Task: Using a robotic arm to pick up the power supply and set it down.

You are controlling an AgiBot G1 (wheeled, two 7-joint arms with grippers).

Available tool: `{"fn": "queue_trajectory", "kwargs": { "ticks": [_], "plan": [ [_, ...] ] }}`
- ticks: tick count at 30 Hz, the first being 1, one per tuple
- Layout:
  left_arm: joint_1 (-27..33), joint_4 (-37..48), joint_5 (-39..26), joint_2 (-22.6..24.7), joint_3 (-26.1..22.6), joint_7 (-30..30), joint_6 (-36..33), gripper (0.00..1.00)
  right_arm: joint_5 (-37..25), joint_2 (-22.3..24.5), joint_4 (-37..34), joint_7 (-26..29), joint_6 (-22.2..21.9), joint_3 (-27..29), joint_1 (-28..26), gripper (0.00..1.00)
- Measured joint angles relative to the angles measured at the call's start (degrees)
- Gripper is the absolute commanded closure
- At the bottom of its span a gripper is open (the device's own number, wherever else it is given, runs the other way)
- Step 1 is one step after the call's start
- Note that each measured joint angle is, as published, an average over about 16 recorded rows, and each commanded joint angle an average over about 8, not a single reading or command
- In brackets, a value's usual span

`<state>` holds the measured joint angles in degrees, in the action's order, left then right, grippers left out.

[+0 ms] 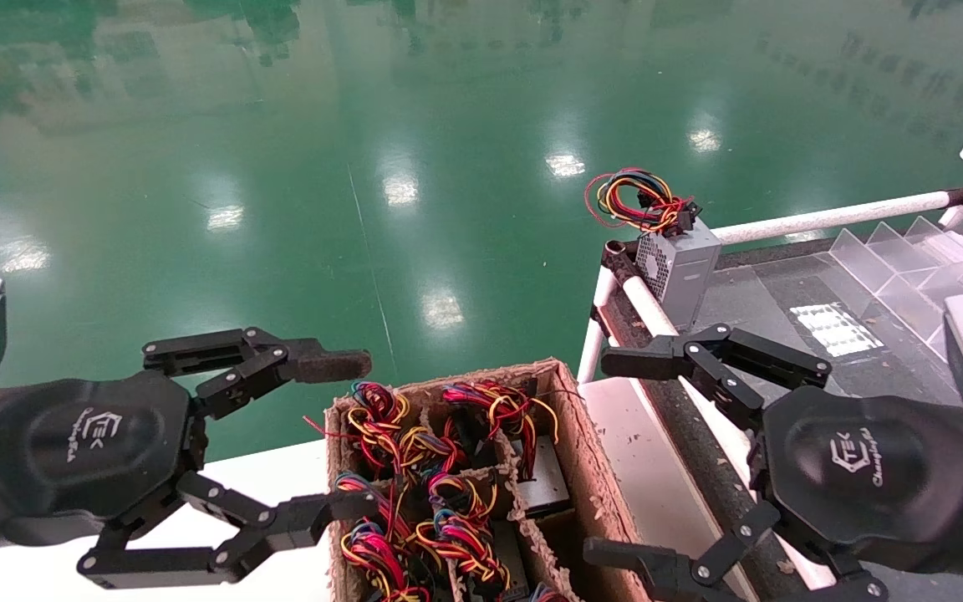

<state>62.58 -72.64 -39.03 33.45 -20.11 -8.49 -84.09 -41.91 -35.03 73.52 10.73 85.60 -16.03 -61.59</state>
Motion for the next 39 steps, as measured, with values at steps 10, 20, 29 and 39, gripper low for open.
{"fn": "queue_trajectory", "kwargs": {
  "ticks": [10,20,29,39],
  "plan": [
    [0.0,0.0,0.0,0.0,0.0,0.0,0.0,1.0,0.0,0.0,0.0,0.0,0.0,0.0,0.0,0.0],
    [0.0,0.0,0.0,0.0,0.0,0.0,0.0,1.0,0.0,0.0,0.0,0.0,0.0,0.0,0.0,0.0],
    [0.0,0.0,0.0,0.0,0.0,0.0,0.0,1.0,0.0,0.0,0.0,0.0,0.0,0.0,0.0,0.0],
    [0.0,0.0,0.0,0.0,0.0,0.0,0.0,0.33,0.0,0.0,0.0,0.0,0.0,0.0,0.0,0.0]
  ]
}}
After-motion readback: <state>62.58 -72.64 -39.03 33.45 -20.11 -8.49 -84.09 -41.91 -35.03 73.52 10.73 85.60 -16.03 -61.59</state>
